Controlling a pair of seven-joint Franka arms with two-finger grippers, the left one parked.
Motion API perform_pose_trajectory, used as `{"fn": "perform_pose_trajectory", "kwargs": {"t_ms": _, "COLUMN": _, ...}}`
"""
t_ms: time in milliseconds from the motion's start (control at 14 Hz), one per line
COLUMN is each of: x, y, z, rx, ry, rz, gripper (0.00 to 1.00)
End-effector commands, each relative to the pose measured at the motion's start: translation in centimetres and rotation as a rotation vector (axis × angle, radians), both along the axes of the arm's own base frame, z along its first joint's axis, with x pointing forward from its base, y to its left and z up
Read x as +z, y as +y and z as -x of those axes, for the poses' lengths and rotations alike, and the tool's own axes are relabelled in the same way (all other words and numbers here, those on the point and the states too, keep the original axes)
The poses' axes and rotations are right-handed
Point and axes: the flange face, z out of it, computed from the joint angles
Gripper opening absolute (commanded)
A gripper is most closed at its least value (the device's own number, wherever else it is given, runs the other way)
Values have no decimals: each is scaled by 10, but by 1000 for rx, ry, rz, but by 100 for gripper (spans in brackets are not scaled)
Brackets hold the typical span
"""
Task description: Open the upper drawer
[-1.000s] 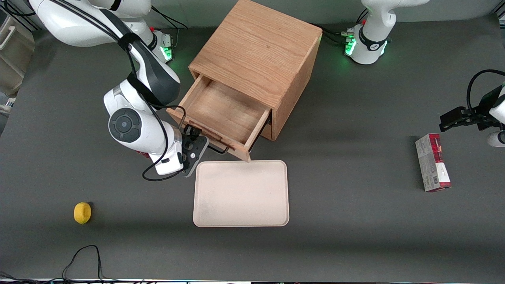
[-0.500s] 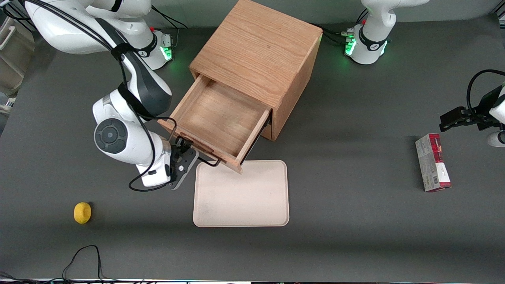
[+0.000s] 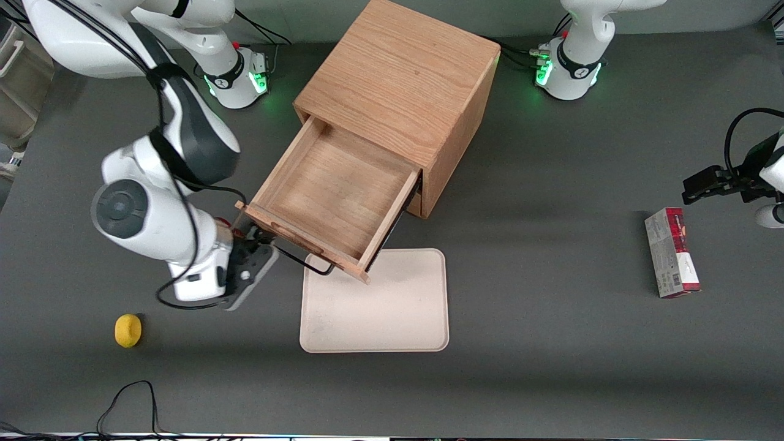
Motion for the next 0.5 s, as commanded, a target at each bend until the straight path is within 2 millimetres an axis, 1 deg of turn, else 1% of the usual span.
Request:
{"fn": "perform_pose_trajectory", "kwargs": {"t_ms": 0, "x": 59, "y": -41, "z": 4, "rx": -89, "ry": 4, "rz": 53, "gripper": 100}}
{"fn": "perform_pose_trajectory", "kwargs": {"t_ms": 71, "x": 78, "y": -54, "z": 11, "rx": -138, "ry": 12, "rz": 62, "gripper": 100}}
{"fn": "perform_pose_trajectory", "kwargs": {"t_ms": 214, "x": 114, "y": -86, "z": 28, "rx": -418, "ry": 31, "rz": 6, "gripper": 100}}
{"fn": "perform_pose_trajectory", "kwargs": {"t_ms": 286, "x": 121, "y": -98, "z": 44, "rx": -548, "ry": 87, "rz": -6, "gripper": 100}}
{"fn": "perform_pose_trajectory", "kwargs": {"t_ms": 429, "x": 130, "y": -120, "z": 83, "rx": -657, "ry": 106, "rz": 37, "gripper": 100}}
